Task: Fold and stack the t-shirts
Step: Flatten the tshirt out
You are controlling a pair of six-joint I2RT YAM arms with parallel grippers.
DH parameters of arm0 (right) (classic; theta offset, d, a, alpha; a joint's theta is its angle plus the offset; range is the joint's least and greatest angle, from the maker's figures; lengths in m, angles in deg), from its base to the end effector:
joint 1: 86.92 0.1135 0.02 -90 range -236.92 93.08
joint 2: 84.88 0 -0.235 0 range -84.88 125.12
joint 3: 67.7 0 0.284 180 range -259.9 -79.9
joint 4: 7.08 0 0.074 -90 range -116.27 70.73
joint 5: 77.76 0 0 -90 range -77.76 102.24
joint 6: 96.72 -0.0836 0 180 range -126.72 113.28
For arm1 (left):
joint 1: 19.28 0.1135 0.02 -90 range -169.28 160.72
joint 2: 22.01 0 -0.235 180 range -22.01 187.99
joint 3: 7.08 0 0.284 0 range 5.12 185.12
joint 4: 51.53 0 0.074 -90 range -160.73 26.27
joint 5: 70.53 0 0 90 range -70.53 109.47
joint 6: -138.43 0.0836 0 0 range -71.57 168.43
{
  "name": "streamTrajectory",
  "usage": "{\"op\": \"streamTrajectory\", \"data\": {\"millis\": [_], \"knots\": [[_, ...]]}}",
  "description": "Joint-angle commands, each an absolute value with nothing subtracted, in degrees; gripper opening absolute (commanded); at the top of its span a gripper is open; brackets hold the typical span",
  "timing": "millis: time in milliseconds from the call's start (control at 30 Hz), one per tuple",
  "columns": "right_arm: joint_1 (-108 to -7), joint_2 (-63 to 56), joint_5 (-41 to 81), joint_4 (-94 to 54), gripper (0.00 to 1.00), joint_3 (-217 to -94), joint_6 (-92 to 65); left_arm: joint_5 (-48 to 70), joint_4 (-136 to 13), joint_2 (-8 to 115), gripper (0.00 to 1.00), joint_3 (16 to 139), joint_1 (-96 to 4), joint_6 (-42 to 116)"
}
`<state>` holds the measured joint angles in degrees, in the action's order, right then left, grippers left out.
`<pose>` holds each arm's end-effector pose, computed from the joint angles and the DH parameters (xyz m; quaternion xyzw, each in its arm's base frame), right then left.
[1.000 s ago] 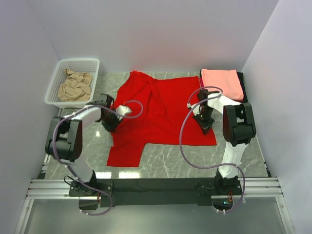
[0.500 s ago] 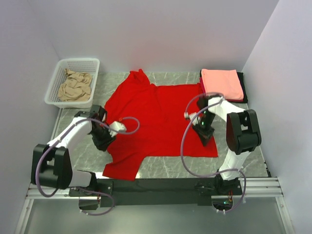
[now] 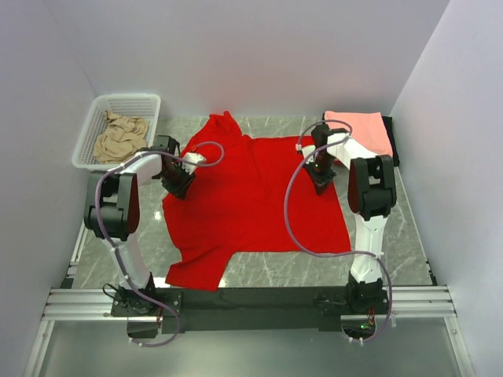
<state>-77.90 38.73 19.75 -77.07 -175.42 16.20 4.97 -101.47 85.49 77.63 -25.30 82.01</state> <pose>0.4274 0.0789 0.0750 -0.2766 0.9581 0.0606 0.0435 0.3941 -0.0626 0.0797 0.3500 0.9164 -0.0857 0.1744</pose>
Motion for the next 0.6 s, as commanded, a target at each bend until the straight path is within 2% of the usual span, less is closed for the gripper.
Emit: {"op": "streamTrajectory", "data": {"millis": [0, 200, 367, 467, 567], "knots": [[-78.04, 39.75, 15.67, -77.02, 0.0, -175.71, 14.99, 6.99, -101.34, 85.39, 0.37, 76.24, -23.94, 80.94], [-77.78, 35.01, 18.21, -78.85, 0.0, -165.61, 17.01, 7.17, -107.05, 78.55, 0.35, 65.88, -20.51, 87.18], [-76.28, 28.61, 26.12, -82.11, 0.0, -158.13, 20.34, 7.08, -113.72, 71.61, 0.34, 59.27, -19.37, 92.01], [-76.37, 26.14, 29.65, -85.1, 0.06, -159.52, 21.93, 5.41, -115.49, 69.58, 0.39, 59.78, -19.37, 93.25], [-76.89, 26.04, 30.17, -85.98, 0.1, -165.84, 21.94, 1.64, -117.77, 72.54, 0.44, 66.88, -19.37, 92.2]]}}
